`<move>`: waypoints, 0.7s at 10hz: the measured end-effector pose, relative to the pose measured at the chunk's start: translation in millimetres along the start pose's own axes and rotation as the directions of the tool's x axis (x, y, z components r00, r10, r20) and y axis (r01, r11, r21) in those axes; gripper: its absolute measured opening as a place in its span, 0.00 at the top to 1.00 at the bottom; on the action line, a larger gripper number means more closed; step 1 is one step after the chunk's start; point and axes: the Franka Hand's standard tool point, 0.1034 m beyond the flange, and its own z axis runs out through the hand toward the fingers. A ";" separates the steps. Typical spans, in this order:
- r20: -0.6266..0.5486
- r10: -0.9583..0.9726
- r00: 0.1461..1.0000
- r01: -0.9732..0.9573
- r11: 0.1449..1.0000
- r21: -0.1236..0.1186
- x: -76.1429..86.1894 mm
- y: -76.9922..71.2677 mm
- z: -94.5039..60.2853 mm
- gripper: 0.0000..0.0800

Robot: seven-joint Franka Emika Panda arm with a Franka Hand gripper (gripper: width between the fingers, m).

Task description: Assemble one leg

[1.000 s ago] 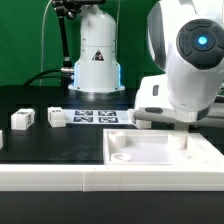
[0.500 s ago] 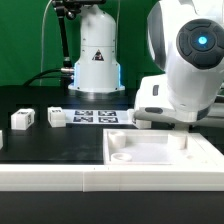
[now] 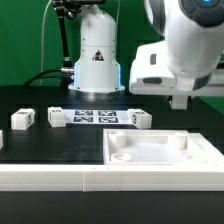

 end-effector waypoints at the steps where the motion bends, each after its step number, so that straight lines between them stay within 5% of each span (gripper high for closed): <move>1: -0.050 0.001 0.999 -0.001 1.000 0.009 9.4 -2.2 1.8 0.64; 5: -0.255 -0.007 0.967 0.015 0.999 0.028 18.6 -7.1 -5.2 0.64; 7: -0.337 -0.029 0.941 0.039 0.999 0.022 14.7 1.1 -30.6 0.64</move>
Offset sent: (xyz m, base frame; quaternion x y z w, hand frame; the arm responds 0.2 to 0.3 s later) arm 0.0000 0.0000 0.0000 0.0000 0.1938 0.0000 0.9810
